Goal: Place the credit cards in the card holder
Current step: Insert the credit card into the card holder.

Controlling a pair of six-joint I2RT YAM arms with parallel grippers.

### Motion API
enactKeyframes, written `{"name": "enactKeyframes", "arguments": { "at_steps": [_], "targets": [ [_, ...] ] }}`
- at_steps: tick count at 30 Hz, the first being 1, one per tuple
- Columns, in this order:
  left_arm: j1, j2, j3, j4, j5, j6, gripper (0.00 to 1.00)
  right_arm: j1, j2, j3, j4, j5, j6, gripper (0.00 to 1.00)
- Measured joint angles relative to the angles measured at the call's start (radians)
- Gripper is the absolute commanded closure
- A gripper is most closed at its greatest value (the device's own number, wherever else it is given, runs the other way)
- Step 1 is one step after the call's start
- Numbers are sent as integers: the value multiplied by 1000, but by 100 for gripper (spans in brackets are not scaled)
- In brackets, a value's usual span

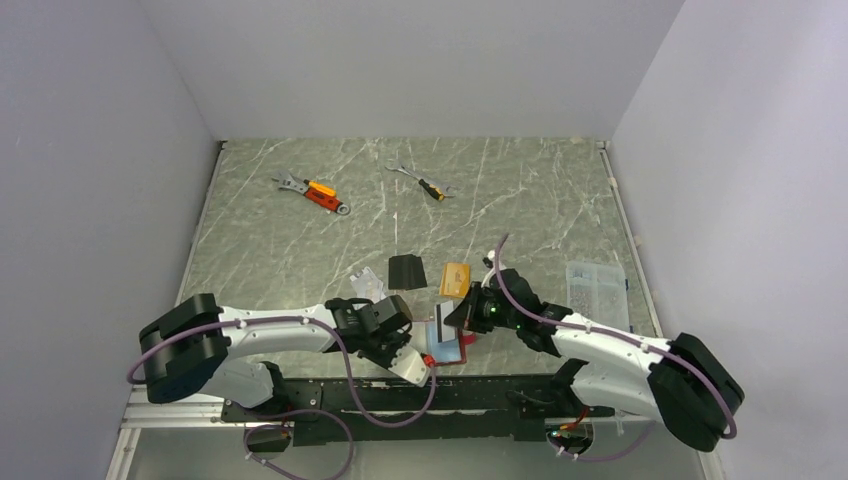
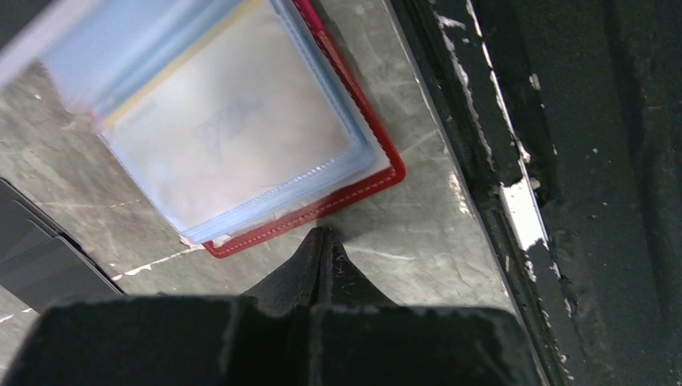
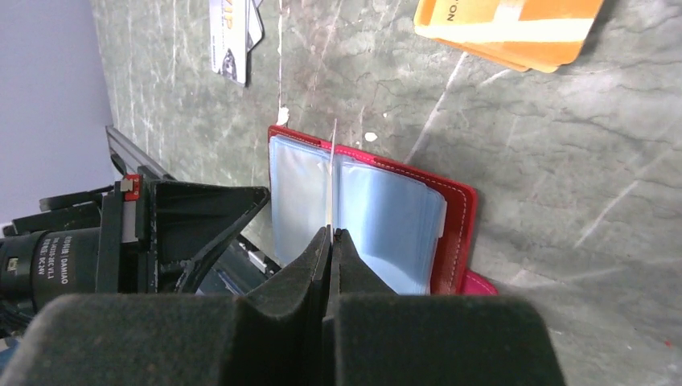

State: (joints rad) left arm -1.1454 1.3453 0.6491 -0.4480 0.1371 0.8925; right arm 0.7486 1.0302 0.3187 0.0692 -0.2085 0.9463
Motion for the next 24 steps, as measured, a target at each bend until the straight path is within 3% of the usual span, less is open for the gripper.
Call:
{"name": "enactKeyframes", "arguments": {
  "at_steps": [10, 24],
  "targets": [
    [-3, 19, 0, 12, 0, -1, 100, 77, 161, -11, 164, 21, 34, 100],
    [-42, 64, 34, 16, -37, -33, 100, 83, 199, -96, 333, 44, 116, 100]
  ]
}}
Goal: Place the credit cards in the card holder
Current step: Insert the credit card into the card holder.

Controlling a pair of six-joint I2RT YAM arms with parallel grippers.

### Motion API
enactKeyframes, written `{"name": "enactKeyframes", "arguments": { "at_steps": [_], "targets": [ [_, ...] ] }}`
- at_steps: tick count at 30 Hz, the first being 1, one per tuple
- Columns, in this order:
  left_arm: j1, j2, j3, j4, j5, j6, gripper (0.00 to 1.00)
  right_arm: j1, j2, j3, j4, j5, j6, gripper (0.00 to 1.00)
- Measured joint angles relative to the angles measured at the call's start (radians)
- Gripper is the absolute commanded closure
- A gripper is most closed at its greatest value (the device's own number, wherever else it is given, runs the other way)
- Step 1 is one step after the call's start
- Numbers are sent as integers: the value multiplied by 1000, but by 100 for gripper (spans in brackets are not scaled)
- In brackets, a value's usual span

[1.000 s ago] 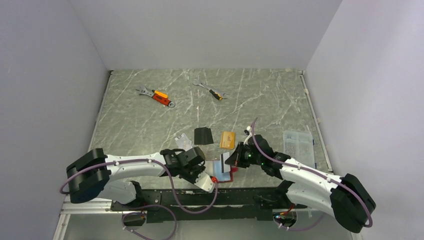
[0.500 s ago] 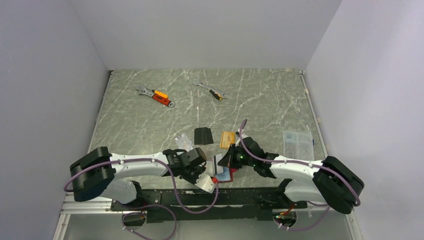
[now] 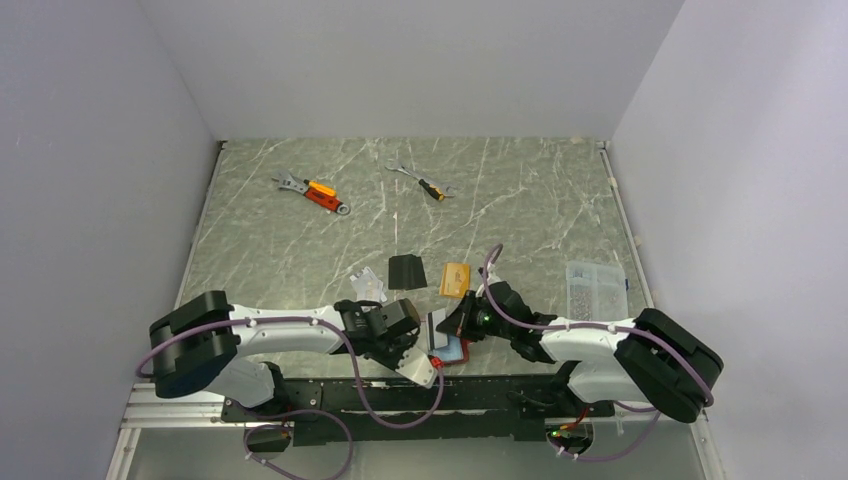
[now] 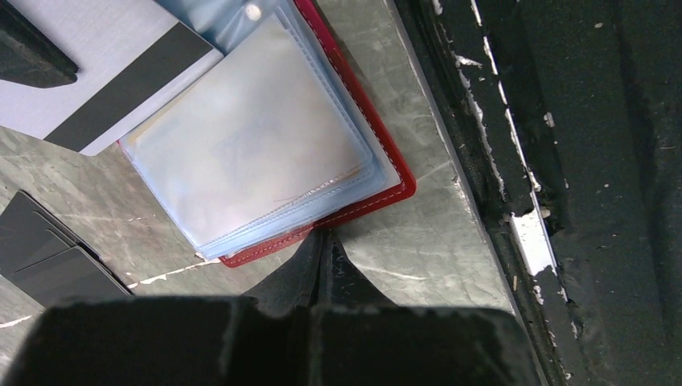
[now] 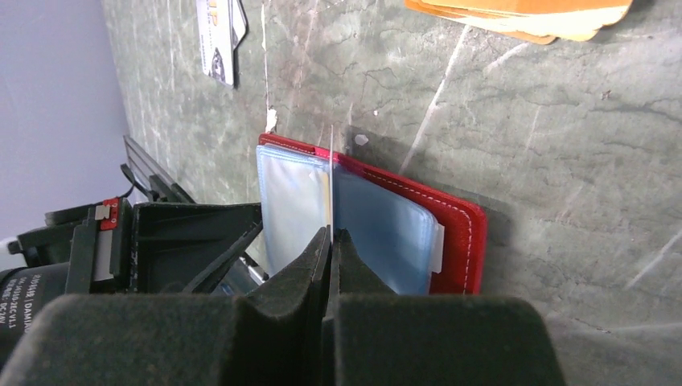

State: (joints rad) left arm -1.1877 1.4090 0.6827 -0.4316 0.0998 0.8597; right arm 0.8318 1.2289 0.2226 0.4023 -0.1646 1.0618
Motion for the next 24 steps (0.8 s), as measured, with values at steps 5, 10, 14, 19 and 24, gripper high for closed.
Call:
{"name": "enactKeyframes", "arguments": {
  "at_steps": [5, 10, 14, 19, 24],
  "targets": [
    [-11, 7, 4, 0, -19, -17, 100, 0, 2, -32, 55, 2, 32, 100],
    [-14, 11, 5, 12, -27, -29, 100, 1, -32, -58, 63, 4, 58, 100],
    [-16, 20, 8, 29, -34, -45, 100, 12, -58, -73, 59, 18, 76, 100],
    [-20, 29, 8, 39, -45, -64, 100, 30, -84, -87, 52, 43, 104, 100],
    [-28, 34, 8, 54, -61, -69, 100, 35, -117, -109, 48, 61, 140, 100]
  ]
}}
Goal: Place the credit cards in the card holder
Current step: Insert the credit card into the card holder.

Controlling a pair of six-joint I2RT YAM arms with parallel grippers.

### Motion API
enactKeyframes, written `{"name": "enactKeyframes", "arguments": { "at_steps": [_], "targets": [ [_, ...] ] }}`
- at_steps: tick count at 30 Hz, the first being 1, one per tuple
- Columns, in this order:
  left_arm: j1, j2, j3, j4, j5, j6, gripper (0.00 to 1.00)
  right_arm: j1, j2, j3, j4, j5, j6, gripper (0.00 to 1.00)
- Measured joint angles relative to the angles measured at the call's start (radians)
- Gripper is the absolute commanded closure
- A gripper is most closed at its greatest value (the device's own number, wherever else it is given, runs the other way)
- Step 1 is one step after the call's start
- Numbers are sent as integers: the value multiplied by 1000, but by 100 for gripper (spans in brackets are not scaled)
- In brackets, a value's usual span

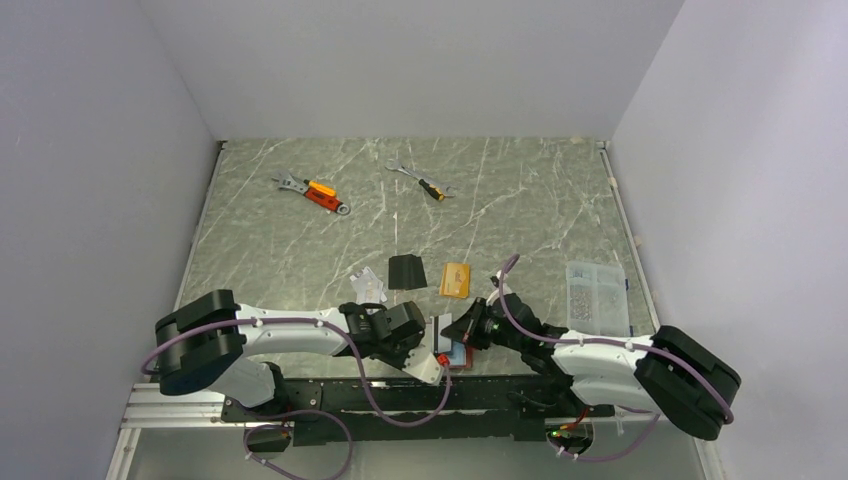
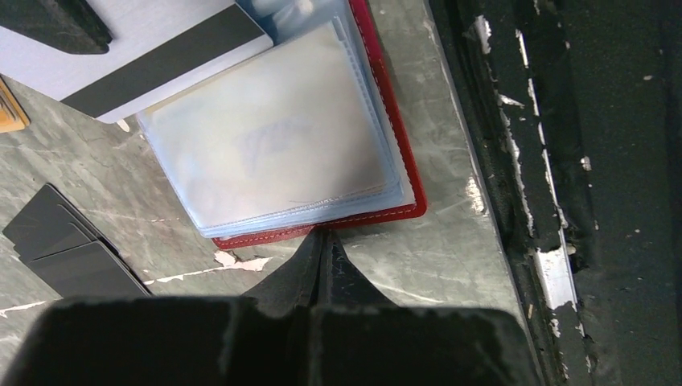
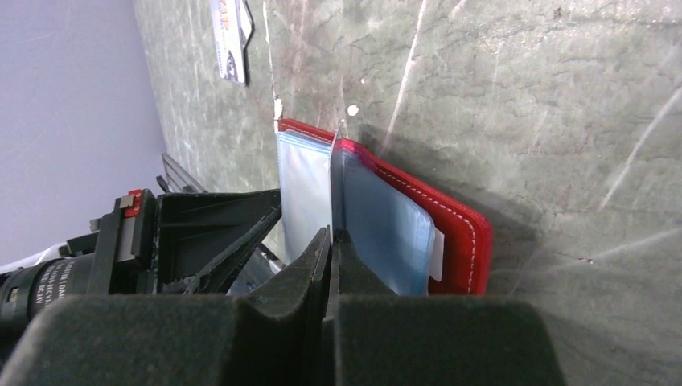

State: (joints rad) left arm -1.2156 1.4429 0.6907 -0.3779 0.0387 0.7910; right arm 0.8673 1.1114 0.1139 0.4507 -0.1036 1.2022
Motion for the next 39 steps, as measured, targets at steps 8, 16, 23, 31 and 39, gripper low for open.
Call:
{"name": "enactKeyframes", "arguments": {
  "at_steps": [8, 16, 23, 31, 39],
  "targets": [
    [-6, 5, 2, 29, -15, -2, 100, 9, -55, -2, -23, 1, 20, 100],
    [-9, 5, 1, 30, -19, -3, 100, 14, -72, -2, -75, 10, 23, 100],
    [-9, 5, 1, 31, -18, -3, 100, 21, -167, -14, -145, 47, 36, 100],
    [-9, 0, -5, 36, -18, -3, 100, 30, -188, -32, -191, 30, 39, 100],
    [-10, -1, -6, 38, -19, -3, 100, 22, -230, -37, -256, -50, 13, 100]
  ]
}}
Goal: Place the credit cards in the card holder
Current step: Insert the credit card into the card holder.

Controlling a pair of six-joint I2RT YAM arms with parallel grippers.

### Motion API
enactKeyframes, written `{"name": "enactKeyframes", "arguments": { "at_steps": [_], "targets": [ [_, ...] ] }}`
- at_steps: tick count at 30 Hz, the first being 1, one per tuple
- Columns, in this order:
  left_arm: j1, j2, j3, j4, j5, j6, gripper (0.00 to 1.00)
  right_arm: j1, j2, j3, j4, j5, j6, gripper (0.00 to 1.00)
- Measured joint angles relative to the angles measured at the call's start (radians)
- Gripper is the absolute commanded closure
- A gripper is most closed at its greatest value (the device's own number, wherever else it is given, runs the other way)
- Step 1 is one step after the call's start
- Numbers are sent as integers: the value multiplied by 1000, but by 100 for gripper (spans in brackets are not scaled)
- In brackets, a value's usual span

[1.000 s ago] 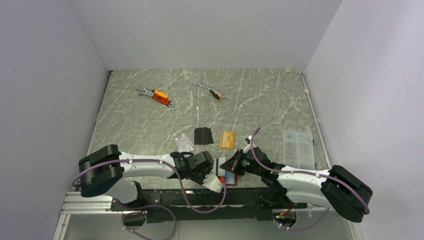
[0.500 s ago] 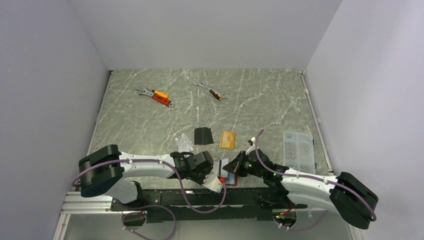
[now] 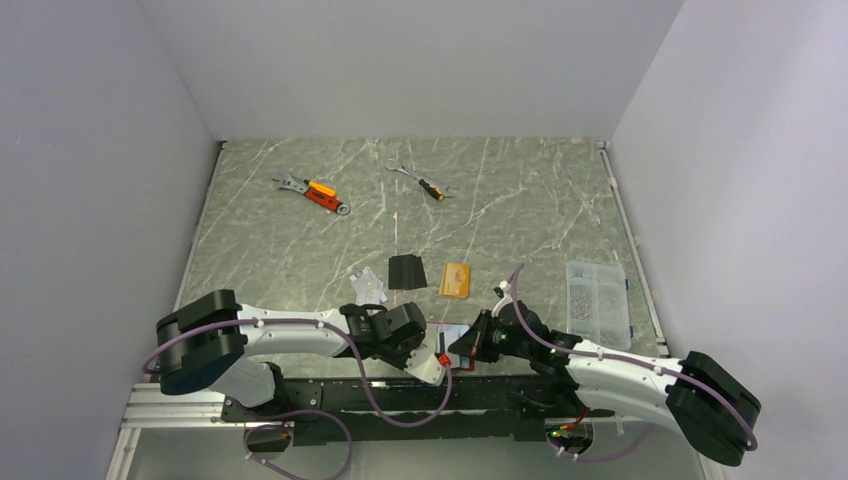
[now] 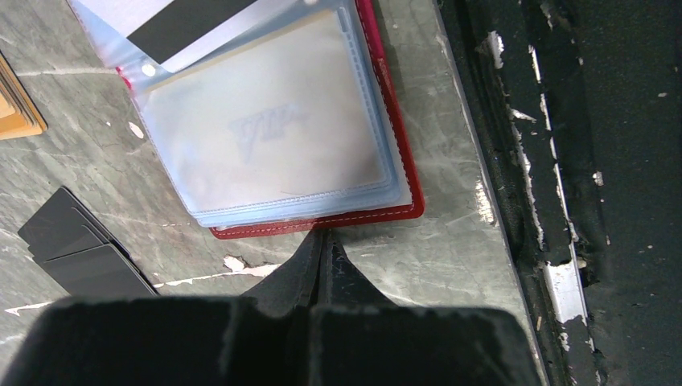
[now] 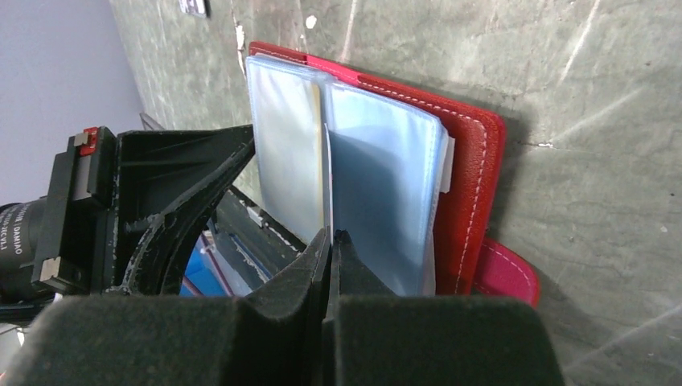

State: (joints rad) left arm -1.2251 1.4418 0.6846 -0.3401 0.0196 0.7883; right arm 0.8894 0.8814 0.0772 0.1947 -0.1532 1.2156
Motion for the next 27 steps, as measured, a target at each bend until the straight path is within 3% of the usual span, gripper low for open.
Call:
{"name": "enactKeyframes", "arguments": {
  "at_steps": [12, 27],
  "targets": [
    [0, 0, 0, 0, -2, 0, 100, -50, 104, 8, 79, -113, -44, 100],
    [0, 2, 0, 0, -5, 2, 100, -100, 103, 8, 63, -219, -124, 100]
  ]
}}
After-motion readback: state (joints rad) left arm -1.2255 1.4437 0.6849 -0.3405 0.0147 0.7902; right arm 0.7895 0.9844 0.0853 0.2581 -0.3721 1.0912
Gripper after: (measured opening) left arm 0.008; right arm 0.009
